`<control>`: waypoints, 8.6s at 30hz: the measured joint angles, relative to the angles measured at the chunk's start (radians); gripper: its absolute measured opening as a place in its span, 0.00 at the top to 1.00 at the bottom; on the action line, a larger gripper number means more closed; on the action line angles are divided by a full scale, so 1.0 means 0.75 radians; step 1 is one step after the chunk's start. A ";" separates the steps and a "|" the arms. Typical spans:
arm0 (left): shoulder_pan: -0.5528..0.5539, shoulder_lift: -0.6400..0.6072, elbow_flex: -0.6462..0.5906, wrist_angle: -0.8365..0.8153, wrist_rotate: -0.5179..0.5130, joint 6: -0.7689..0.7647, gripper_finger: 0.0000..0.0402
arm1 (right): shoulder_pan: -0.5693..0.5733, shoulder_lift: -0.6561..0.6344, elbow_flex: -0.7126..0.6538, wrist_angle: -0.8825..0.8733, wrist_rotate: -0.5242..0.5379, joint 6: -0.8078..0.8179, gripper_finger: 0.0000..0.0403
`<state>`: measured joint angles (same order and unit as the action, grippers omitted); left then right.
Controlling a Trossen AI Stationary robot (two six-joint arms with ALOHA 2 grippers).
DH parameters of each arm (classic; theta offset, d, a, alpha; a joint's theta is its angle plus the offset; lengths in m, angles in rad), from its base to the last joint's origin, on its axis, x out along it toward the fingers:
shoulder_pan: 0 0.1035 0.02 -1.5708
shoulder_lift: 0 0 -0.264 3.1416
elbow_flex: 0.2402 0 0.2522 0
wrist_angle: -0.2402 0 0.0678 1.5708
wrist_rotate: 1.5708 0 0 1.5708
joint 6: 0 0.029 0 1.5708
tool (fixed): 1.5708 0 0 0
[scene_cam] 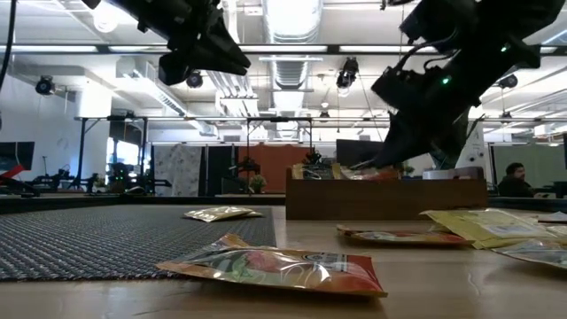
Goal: Pick & Place Tea
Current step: Put the orange tea bag into the left section of the wooden organizer, then put the white tea bag into the right section of the wooden organizer
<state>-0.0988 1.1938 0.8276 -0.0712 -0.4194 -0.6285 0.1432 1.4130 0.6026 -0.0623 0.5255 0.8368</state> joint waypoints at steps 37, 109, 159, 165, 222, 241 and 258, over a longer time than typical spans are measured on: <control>0.020 0.001 0.000 -0.008 0.060 0.016 0.85 | 0.001 0.125 0.063 -0.038 0.138 0.026 0.84; -0.007 0.234 -0.056 0.135 0.436 -0.065 0.85 | 1.198 0.335 0.351 -0.555 -1.252 1.781 0.67; -0.036 0.465 0.203 0.386 0.641 -0.023 0.85 | 0.987 0.116 0.335 -0.818 -0.493 1.908 0.67; -0.051 0.679 0.462 0.224 0.712 0.127 0.85 | 0.990 0.176 0.337 -0.762 -0.443 1.913 0.64; -0.071 1.523 1.185 0.013 0.838 0.333 0.85 | 0.880 0.141 0.145 -0.607 0.033 1.680 0.97; -0.127 1.146 1.182 -0.229 0.596 0.354 0.85 | 0.871 -0.270 0.249 -0.792 0.220 1.481 0.98; -0.321 0.896 1.173 -0.677 -0.388 0.330 0.85 | 0.524 -0.082 0.643 -1.419 0.474 1.619 0.98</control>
<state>-0.3395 1.8656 1.7076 -0.5788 -0.7106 -0.3813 0.5365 1.3519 1.0852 -1.1266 0.8808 2.0513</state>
